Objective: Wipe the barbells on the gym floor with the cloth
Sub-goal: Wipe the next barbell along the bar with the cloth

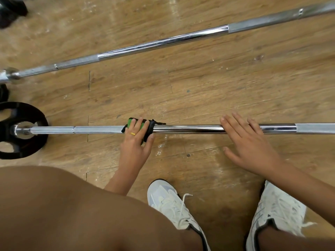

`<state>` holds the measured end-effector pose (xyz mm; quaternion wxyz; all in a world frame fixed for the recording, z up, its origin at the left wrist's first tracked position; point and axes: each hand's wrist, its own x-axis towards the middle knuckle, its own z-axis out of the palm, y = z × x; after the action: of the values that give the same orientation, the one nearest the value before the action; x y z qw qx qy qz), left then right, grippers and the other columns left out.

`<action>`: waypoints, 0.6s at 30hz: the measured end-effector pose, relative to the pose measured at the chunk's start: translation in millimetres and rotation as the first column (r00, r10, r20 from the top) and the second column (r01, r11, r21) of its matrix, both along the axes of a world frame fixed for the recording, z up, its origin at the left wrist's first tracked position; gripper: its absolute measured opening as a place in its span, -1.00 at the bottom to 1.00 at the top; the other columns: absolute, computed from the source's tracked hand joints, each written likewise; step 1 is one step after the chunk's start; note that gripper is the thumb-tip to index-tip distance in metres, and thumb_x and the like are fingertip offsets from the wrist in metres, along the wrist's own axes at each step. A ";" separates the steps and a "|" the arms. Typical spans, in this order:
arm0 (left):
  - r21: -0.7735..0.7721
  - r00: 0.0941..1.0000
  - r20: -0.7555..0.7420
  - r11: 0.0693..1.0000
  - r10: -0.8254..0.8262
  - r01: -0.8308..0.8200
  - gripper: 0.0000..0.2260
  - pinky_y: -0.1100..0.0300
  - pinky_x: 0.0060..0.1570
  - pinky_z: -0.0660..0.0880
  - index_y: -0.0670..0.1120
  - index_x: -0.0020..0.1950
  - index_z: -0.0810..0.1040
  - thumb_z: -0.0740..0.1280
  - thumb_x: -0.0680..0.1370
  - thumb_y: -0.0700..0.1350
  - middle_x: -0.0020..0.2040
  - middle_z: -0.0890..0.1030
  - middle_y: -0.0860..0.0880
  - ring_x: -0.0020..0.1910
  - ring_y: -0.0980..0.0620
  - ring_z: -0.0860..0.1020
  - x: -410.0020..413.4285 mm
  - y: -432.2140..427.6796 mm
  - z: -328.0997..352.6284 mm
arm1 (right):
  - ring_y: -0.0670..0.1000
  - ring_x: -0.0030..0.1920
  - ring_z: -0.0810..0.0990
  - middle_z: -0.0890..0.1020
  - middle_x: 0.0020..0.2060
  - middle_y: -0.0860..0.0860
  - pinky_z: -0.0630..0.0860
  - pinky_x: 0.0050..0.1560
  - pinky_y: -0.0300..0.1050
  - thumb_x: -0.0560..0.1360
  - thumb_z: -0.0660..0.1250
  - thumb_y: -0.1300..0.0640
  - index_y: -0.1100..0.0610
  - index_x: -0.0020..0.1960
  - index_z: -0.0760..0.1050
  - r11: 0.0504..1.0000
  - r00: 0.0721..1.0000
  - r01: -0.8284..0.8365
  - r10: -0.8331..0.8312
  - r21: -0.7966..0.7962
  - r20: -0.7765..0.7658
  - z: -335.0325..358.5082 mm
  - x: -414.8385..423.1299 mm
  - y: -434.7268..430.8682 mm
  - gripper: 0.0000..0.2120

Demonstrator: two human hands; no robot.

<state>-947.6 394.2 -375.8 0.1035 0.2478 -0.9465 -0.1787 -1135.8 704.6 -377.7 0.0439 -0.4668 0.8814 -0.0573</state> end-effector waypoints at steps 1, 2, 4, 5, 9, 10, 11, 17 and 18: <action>-0.017 1.000 -0.011 1.000 -0.016 0.016 -0.62 -0.20 0.40 0.39 -0.05 0.46 0.49 0.32 0.65 -0.03 0.50 0.43 -0.04 0.56 -0.11 0.26 1.4 1.0 -1.0 | 0.07 0.62 0.01 0.15 0.61 0.07 0.08 0.54 0.19 0.52 0.09 -0.18 0.14 0.64 0.06 1.000 1.000 -0.001 0.001 -0.006 -0.008 -0.3 2.0 0.4 -0.22; -0.038 0.998 -0.029 0.998 -0.050 0.049 -0.64 -0.23 0.37 0.41 -0.07 0.45 0.51 0.34 0.64 -0.09 0.49 0.44 -0.06 0.55 -0.12 0.27 2.5 2.3 -1.8 | 0.07 0.62 0.00 0.14 0.61 0.07 0.07 0.54 0.19 0.52 0.09 -0.18 0.15 0.64 0.06 1.000 1.000 -0.004 0.004 -0.011 -0.016 -0.5 3.7 0.8 -0.23; -0.079 0.988 -0.059 0.988 -0.141 0.136 -0.64 -0.25 0.36 0.42 -0.10 0.44 0.52 0.33 0.63 -0.22 0.47 0.46 -0.09 0.53 -0.12 0.29 4.6 6.9 -4.8 | 0.08 0.62 0.01 0.13 0.61 0.07 0.06 0.55 0.20 0.53 0.08 -0.17 0.16 0.63 0.06 1.000 0.999 -0.004 0.004 -0.020 -0.032 -0.4 7.2 1.8 -0.24; -0.098 0.980 -0.062 0.978 -0.189 0.183 -0.63 -0.23 0.39 0.39 -0.11 0.44 0.52 0.31 0.63 -0.24 0.47 0.46 -0.10 0.53 -0.10 0.29 5.1 10.8 -6.5 | 0.08 0.62 0.02 0.13 0.61 0.08 0.06 0.55 0.21 0.54 0.09 -0.16 0.16 0.63 0.07 1.000 0.999 0.002 -0.003 -0.024 -0.039 -0.6 9.5 2.6 -0.24; -0.137 0.940 -0.036 0.933 -0.340 0.332 -0.64 -0.08 0.44 0.34 -0.14 0.45 0.49 0.20 0.65 -0.23 0.44 0.51 -0.08 0.48 -0.08 0.37 2.5 4.7 -4.3 | 0.08 0.62 0.00 0.11 0.62 0.09 0.04 0.56 0.21 0.54 0.15 -0.12 0.17 0.63 0.05 1.000 0.998 0.026 -0.026 -0.002 -0.059 -1.3 19.1 5.0 -0.24; -0.109 0.950 -0.039 0.946 -0.311 0.305 -0.65 -0.06 0.38 0.39 -0.14 0.44 0.48 0.21 0.65 -0.24 0.40 0.54 -0.08 0.43 -0.08 0.41 1.6 0.2 -1.7 | 0.08 0.62 0.00 0.11 0.62 0.09 0.04 0.56 0.21 0.54 0.16 -0.11 0.17 0.63 0.05 1.000 0.998 0.025 -0.024 0.000 -0.063 -1.1 20.2 5.5 -0.24; -0.068 0.969 -0.048 0.969 -0.243 0.239 -0.67 -0.03 0.30 0.44 -0.14 0.42 0.48 0.22 0.65 -0.23 0.35 0.56 -0.08 0.37 -0.07 0.44 1.3 -3.3 0.7 | 0.08 0.62 0.01 0.11 0.62 0.10 0.05 0.56 0.21 0.54 0.18 -0.11 0.18 0.63 0.05 1.000 0.998 0.022 -0.022 0.000 -0.066 -0.8 21.2 6.1 -0.24; -0.002 0.996 -0.072 0.998 -0.058 0.058 -0.68 0.04 0.21 0.48 -0.08 0.40 0.50 0.23 0.66 -0.26 0.31 0.55 -0.03 0.37 -0.10 0.46 5.0 20.4 7.8 | 0.08 0.62 0.06 0.12 0.61 0.10 0.09 0.54 0.21 0.52 0.19 -0.07 0.19 0.63 0.07 0.999 0.995 0.049 -0.048 0.007 -0.082 0.2 32.1 9.2 -0.24; -0.023 0.994 -0.072 0.997 -0.080 0.078 -0.67 -0.02 0.17 0.52 -0.10 0.39 0.50 0.25 0.64 -0.28 0.32 0.54 -0.04 0.36 -0.12 0.45 6.0 24.8 7.5 | 0.09 0.61 0.07 0.13 0.61 0.11 0.10 0.53 0.21 0.52 0.19 -0.06 0.19 0.63 0.07 0.999 0.995 0.049 -0.048 0.013 -0.088 0.1 34.2 9.6 -0.24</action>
<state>-941.6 419.0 -368.3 0.1331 0.2026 -0.9530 -0.1818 -1101.6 714.2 -377.6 0.0070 -0.4469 0.8940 -0.0313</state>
